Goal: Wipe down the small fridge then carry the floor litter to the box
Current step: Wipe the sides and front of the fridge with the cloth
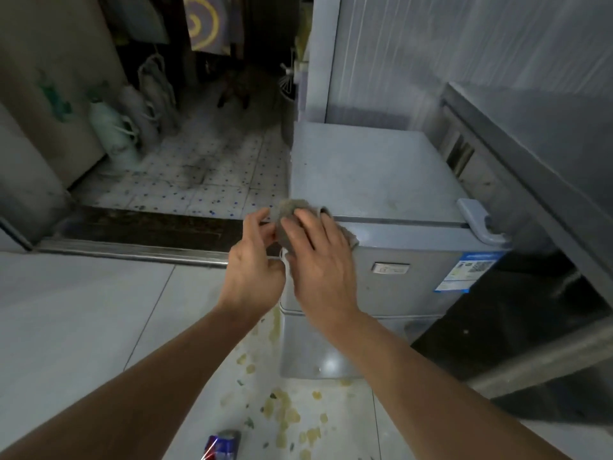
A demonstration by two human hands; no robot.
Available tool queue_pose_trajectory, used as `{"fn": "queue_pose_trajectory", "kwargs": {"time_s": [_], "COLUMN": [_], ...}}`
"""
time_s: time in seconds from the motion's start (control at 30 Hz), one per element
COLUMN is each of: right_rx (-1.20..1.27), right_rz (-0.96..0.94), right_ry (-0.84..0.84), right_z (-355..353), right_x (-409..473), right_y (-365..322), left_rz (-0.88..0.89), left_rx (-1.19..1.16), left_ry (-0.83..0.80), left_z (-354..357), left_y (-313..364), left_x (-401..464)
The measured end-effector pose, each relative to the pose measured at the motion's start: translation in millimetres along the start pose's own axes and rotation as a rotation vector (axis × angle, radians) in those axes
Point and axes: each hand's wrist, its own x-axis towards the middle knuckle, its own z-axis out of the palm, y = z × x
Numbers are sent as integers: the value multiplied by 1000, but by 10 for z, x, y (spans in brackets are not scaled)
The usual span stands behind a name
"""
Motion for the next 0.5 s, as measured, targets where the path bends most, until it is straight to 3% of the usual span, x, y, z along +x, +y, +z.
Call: {"fn": "queue_pose_trajectory", "kwargs": {"time_s": [0.23, 0.5], "right_rx": [-235, -293], "right_rz": [-98, -129], "right_ry": [168, 402], "right_z": [271, 108], "right_x": [-16, -247], "right_y": [162, 766], "left_rz": [92, 395], "left_rx": [-64, 200], "left_ry": [142, 309], "left_z": [214, 447], "left_y": [-205, -372], "left_x": [-38, -65]}}
